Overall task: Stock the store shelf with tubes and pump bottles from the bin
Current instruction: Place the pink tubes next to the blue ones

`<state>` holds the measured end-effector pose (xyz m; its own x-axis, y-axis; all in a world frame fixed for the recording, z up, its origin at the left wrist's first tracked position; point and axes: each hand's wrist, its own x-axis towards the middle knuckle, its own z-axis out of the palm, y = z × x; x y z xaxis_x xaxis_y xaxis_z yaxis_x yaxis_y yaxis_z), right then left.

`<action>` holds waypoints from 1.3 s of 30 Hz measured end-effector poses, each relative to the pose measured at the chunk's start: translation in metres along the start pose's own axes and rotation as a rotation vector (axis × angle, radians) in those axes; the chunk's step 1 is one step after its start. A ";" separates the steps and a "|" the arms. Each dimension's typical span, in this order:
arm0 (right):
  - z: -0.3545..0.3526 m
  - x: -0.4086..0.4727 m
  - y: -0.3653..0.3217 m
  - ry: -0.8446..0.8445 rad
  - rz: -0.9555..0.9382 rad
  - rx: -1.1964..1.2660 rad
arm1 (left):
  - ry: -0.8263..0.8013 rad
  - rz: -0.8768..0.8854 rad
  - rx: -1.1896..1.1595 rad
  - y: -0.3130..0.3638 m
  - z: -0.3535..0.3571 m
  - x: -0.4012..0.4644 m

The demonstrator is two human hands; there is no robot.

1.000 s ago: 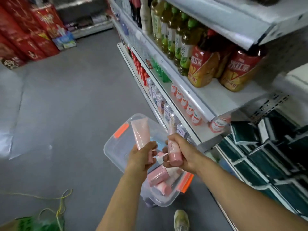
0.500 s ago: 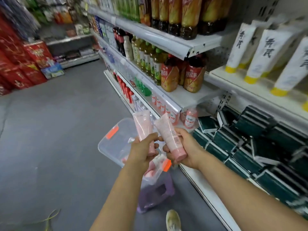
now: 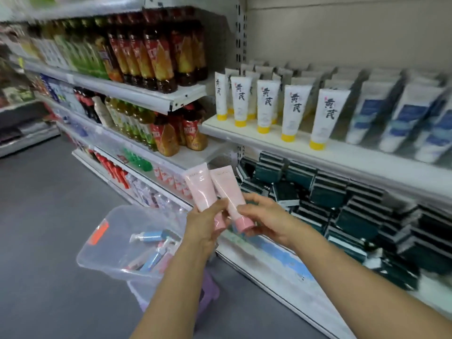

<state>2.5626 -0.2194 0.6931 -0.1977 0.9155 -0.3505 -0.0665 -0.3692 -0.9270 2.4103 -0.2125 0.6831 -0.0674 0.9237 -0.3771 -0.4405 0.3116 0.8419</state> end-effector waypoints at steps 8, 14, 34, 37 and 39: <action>-0.085 -0.059 -0.022 0.098 -0.085 0.007 | -0.198 0.053 0.046 -0.020 0.098 -0.026; -0.173 -0.112 -0.036 0.243 -0.190 0.071 | -0.337 0.084 0.111 -0.054 0.201 -0.057; -0.391 -0.224 -0.052 0.823 -0.492 0.120 | -0.728 -0.015 0.211 -0.133 0.386 -0.144; -0.420 -0.230 -0.046 0.876 -0.471 0.114 | -0.741 -0.024 0.227 -0.145 0.404 -0.149; -0.434 -0.235 -0.043 0.921 -0.468 0.105 | -0.741 -0.032 0.248 -0.153 0.414 -0.151</action>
<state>3.0360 -0.3494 0.7573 0.6909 0.7221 0.0342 -0.0376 0.0832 -0.9958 2.8587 -0.3073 0.7713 0.5957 0.7941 -0.1203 -0.2130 0.3007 0.9296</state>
